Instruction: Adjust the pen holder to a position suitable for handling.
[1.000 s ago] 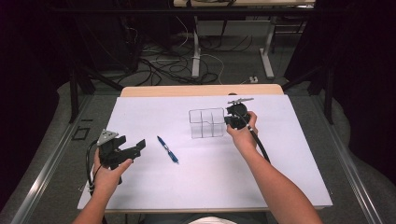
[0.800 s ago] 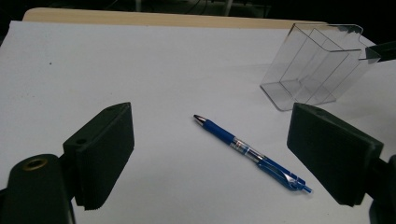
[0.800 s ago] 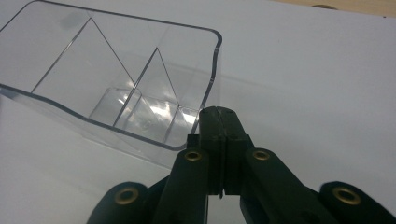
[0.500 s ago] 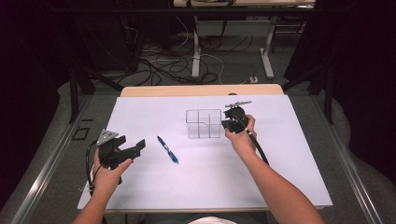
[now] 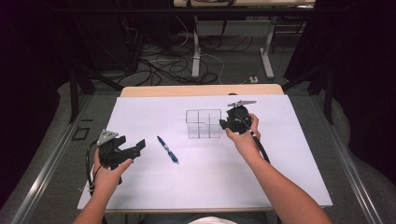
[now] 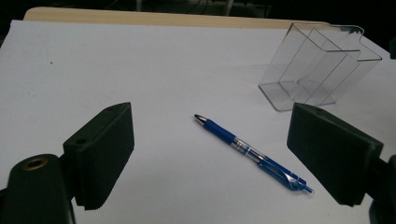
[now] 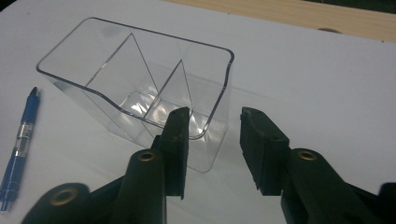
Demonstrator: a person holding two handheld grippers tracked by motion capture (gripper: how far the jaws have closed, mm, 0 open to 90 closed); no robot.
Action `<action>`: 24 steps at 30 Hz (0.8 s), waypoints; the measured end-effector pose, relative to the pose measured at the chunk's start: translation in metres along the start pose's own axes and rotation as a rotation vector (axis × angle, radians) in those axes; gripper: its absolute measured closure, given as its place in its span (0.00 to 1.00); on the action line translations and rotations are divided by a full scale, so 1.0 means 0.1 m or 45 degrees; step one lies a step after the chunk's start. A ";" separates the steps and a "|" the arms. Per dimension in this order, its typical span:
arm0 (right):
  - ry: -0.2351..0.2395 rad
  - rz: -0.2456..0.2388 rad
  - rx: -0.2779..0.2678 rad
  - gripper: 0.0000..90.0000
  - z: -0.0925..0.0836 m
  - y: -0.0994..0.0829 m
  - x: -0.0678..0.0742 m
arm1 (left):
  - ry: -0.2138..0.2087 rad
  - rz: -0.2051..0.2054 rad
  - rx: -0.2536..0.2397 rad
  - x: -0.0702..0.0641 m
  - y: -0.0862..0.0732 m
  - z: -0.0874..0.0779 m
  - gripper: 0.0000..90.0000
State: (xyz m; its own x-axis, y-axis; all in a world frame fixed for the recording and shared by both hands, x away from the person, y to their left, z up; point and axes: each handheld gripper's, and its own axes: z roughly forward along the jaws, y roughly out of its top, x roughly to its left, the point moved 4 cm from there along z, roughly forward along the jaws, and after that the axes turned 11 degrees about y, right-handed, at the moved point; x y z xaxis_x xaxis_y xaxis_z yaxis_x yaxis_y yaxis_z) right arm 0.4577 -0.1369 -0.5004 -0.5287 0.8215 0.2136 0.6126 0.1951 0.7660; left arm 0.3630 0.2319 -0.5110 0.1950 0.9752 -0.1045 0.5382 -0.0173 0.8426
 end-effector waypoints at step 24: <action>0.161 -0.144 -0.039 0.21 -0.08 0.05 0.44 | 0.000 0.002 0.007 0.01 -0.01 0.01 0.16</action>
State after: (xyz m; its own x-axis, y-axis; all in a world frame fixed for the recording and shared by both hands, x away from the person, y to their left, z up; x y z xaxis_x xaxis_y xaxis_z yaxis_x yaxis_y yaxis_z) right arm 0.4321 -0.1040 -0.4824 -0.6642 0.7209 0.1978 0.5277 0.2647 0.8071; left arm 0.3636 0.2329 -0.5127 0.1959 0.9752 -0.1034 0.5426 -0.0200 0.8397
